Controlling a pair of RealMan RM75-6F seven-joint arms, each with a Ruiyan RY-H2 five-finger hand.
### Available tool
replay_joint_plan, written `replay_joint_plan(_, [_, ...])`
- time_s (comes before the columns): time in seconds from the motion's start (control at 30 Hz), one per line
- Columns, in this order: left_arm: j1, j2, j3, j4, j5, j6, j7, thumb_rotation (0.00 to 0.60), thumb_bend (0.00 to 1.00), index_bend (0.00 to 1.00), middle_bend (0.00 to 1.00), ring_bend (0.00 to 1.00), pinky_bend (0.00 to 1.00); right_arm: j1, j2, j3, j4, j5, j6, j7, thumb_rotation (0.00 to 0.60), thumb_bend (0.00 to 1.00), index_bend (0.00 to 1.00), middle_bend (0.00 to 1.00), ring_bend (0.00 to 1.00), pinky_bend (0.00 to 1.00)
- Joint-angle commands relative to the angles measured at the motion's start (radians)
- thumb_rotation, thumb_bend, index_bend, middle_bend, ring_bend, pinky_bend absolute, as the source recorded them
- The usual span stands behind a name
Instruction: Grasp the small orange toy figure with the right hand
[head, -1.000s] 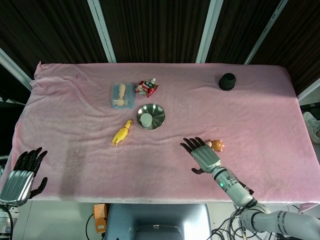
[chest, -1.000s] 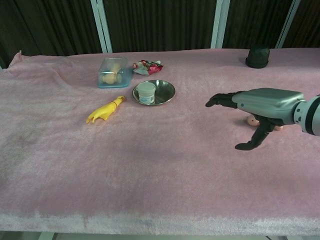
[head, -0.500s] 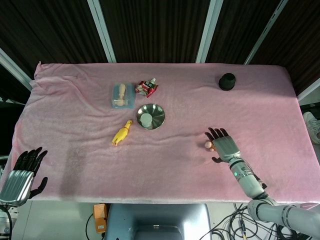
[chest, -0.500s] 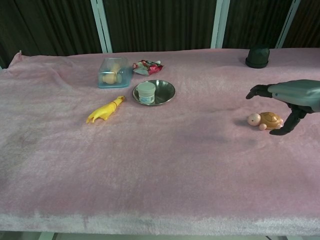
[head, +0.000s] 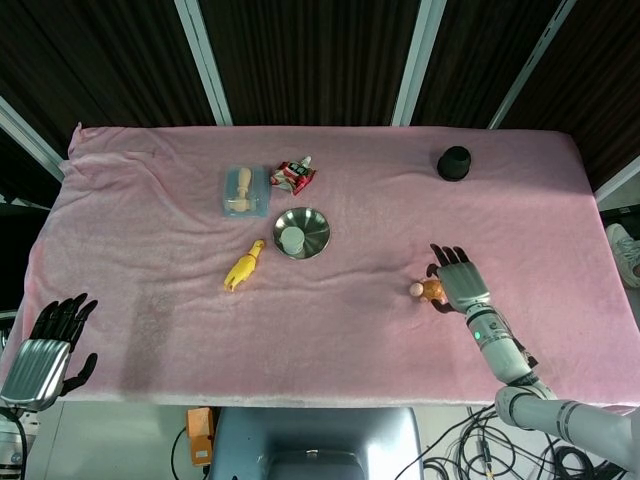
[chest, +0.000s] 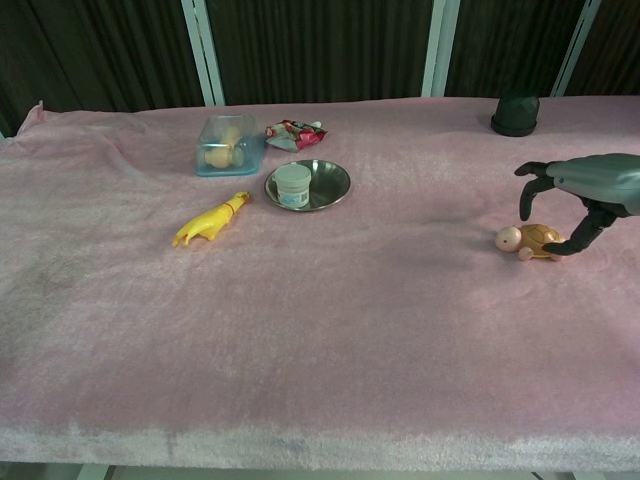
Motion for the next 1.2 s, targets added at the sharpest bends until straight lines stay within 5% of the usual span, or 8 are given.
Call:
replay_joint_plan(0.03, [0.001,0.0,0.0,0.0,0.0,0.001,-0.001,0.6,0.42,0.0,0.0,0.0,0.02,0.003,-0.011,0.0,0.015,-0.003,-0.001,0.009,0.6,0.4,0.51,0.0,0.0,0.0])
replay_joint_plan(0.27, [0.002,0.003,0.001,0.002,0.002,0.005,-0.007,0.6,0.42,0.0,0.0,0.0,0.02,0.005,-0.035,-0.005,0.046,-0.008,0.005,0.007,0.6,0.44,0.61,0.0,0.0,0.0])
replay_joint_plan(0.6, [0.004,0.005,0.001,0.003,0.002,0.009,-0.014,0.6,0.42,0.0,0.0,0.0,0.02,0.003,-0.069,-0.007,0.069,0.005,0.037,-0.033,0.6,0.66,0.82,0.03,0.0,0.03])
replay_joint_plan(0.8, [0.002,0.006,0.0,0.002,-0.001,0.005,-0.015,0.6,0.42,0.0,0.0,0.0,0.02,-0.001,-0.083,-0.004,0.077,0.012,0.063,-0.059,0.6,0.68,0.9,0.08,0.0,0.07])
replay_joint_plan(0.87, [0.001,0.006,-0.001,0.002,-0.001,0.005,-0.015,0.6,0.42,0.0,0.0,0.0,0.02,-0.003,-0.078,-0.005,0.07,0.014,0.06,-0.06,0.6,0.67,0.79,0.08,0.0,0.07])
replay_joint_plan(0.97, [0.001,0.005,-0.001,0.003,0.001,0.006,-0.017,0.6,0.42,0.0,0.0,0.0,0.02,-0.008,-0.052,-0.005,0.037,0.016,0.049,-0.045,0.6,0.61,0.29,0.03,0.0,0.05])
replay_joint_plan(1.03, [0.001,0.004,-0.001,0.004,0.001,0.005,-0.017,0.6,0.42,0.0,0.0,0.0,0.02,-0.013,-0.032,-0.003,0.008,0.018,0.055,-0.041,0.6,0.47,0.03,0.0,0.0,0.02])
replay_joint_plan(1.2, [0.0,0.004,-0.001,0.004,-0.001,0.002,-0.014,0.6,0.42,0.0,0.0,0.0,0.02,-0.024,0.002,-0.004,-0.046,-0.002,0.086,-0.046,0.6,0.36,0.0,0.0,0.0,0.01])
